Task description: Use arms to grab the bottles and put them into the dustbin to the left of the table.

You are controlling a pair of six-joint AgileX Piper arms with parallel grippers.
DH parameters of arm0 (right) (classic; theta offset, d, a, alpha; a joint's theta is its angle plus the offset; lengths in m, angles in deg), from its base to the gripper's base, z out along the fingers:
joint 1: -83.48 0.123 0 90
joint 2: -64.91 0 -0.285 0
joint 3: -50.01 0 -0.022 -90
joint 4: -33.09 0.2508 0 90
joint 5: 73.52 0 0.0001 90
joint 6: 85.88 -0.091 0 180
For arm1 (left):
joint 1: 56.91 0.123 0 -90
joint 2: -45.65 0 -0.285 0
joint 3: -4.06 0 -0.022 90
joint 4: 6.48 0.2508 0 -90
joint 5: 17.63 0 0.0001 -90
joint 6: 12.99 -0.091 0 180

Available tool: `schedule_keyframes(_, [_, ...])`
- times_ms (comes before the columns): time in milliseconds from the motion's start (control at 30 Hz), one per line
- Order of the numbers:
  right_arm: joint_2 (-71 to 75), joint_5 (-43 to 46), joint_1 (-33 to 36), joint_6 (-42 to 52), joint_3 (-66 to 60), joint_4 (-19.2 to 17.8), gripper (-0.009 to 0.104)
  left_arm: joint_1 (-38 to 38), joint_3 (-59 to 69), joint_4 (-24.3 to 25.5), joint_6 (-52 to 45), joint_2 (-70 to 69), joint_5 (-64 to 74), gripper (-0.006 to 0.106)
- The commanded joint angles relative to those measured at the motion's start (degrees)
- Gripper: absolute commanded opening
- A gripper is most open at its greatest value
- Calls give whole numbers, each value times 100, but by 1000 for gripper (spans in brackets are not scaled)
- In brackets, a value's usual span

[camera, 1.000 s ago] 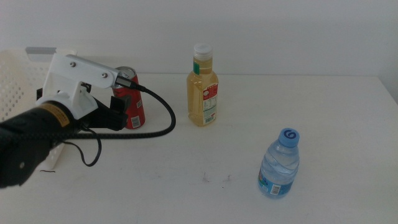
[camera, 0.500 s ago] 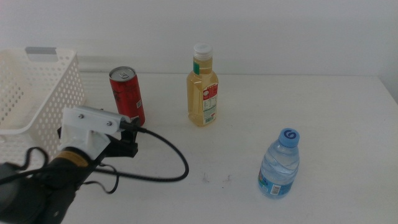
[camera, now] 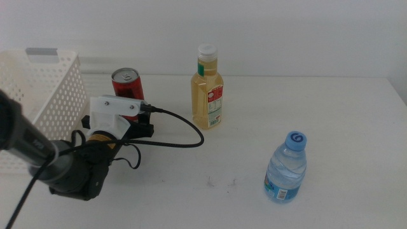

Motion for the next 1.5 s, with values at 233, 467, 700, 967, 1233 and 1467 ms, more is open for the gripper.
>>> schedule_keyframes(233, [26, 37, -15, 31, -19, -12, 91, -1, -294, -4, -820, 232, -161, 76])
schedule_keyframes(467, [26, 37, -15, 31, -19, -12, 91, -1, -126, -156, -820, -60, -345, 26])
schedule_keyframes(700, [26, 37, -15, 31, -19, -12, 91, -163, 1047, 159, -640, -2278, 647, 2])
schedule_keyframes(967, [26, 37, -15, 31, -19, -12, 91, 209, -824, 37, -427, -4517, 7625, 2])
schedule_keyframes(1233, [26, 37, -15, 31, -19, -12, 91, 1731, -3498, -215, -1352, -3809, 11161, 2])
schedule_keyframes(1467, [26, 37, -15, 31, -19, -12, 91, 2818, -4588, -177, -1706, -2571, 11817, 2])
